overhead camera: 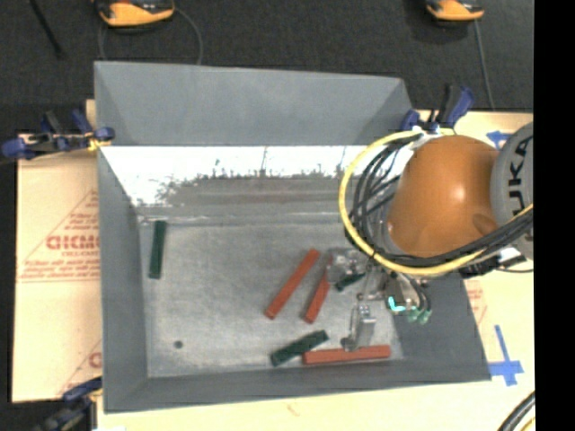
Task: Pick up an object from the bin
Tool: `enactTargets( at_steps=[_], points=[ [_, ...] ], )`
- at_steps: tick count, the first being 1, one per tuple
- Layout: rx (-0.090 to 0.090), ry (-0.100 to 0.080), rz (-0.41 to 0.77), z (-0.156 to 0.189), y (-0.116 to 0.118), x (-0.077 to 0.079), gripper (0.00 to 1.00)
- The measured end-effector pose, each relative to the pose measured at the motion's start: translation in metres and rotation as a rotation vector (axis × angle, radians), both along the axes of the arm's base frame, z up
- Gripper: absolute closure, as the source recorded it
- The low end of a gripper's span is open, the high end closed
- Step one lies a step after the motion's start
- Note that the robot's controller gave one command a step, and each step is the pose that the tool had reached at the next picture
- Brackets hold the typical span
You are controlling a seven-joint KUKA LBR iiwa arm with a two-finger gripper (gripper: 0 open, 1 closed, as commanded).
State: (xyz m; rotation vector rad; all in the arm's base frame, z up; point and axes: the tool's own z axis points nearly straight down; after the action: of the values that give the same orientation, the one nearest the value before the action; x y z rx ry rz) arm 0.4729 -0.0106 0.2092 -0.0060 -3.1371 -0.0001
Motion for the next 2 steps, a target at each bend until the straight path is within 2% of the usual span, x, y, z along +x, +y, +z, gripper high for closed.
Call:
enactTargets(
  at_steps=[1, 2],
  points=[
    [0.0, -0.002, 0.344, -0.095, -0.022, 0.005, 0.0],
    [0.002, -0.009, 0.431, -0.119, 0.029, 0.039, 0.0]
  ],
)
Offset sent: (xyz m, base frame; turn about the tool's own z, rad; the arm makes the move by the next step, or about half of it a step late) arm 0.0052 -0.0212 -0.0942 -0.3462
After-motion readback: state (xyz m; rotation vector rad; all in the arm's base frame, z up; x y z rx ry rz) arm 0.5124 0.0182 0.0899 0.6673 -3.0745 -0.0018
